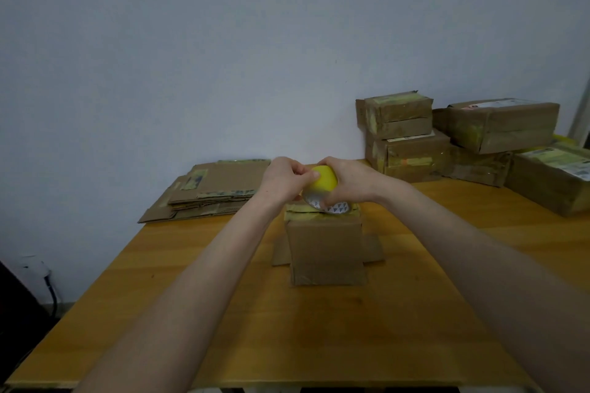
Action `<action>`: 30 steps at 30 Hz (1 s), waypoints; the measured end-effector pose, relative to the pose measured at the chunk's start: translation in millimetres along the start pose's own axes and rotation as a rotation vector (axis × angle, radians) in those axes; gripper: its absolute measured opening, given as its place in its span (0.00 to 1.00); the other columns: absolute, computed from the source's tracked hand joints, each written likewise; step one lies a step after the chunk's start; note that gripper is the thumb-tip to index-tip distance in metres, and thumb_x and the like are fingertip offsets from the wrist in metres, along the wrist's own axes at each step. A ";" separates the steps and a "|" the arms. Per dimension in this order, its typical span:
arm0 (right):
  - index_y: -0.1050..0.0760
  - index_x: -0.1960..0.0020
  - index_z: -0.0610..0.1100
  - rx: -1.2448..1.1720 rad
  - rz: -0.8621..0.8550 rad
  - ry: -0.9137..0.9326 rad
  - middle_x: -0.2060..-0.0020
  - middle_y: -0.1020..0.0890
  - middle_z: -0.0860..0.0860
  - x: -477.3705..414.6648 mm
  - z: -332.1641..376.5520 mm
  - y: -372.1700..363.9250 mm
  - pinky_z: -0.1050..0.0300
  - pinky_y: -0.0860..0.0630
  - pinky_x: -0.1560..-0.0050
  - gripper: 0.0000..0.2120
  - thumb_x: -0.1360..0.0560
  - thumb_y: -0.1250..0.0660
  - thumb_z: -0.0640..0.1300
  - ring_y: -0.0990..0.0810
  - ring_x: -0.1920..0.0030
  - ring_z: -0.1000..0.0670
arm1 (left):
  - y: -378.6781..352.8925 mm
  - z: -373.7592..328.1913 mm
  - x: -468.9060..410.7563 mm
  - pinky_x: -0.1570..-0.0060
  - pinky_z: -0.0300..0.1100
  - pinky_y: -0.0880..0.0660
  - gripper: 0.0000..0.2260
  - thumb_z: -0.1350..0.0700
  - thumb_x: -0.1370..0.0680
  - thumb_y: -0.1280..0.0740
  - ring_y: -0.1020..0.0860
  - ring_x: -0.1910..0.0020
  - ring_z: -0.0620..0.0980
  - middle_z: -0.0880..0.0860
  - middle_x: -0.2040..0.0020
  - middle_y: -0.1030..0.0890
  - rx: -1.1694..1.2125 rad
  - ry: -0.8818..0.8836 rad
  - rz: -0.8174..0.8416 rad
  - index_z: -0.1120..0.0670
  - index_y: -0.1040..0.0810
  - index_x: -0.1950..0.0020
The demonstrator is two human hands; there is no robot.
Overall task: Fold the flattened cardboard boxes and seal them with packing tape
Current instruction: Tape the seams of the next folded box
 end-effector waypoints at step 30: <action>0.24 0.49 0.46 -0.270 -0.180 0.041 0.57 0.19 0.48 -0.9 -23.8 11.3 0.50 0.25 0.56 0.14 0.33 0.25 0.47 0.22 0.56 0.47 | 15.1 104.4 8.2 0.68 0.38 0.20 0.04 0.61 0.23 0.31 0.30 0.67 0.44 0.52 0.65 0.28 0.594 0.354 -0.038 0.61 0.22 0.54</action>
Point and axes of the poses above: each hand's wrist, its own x-axis away from the middle knuckle, its own y-axis out of the back of the hand, z = x × y, the point moved 10 cm from there along -x, towards the middle knuckle
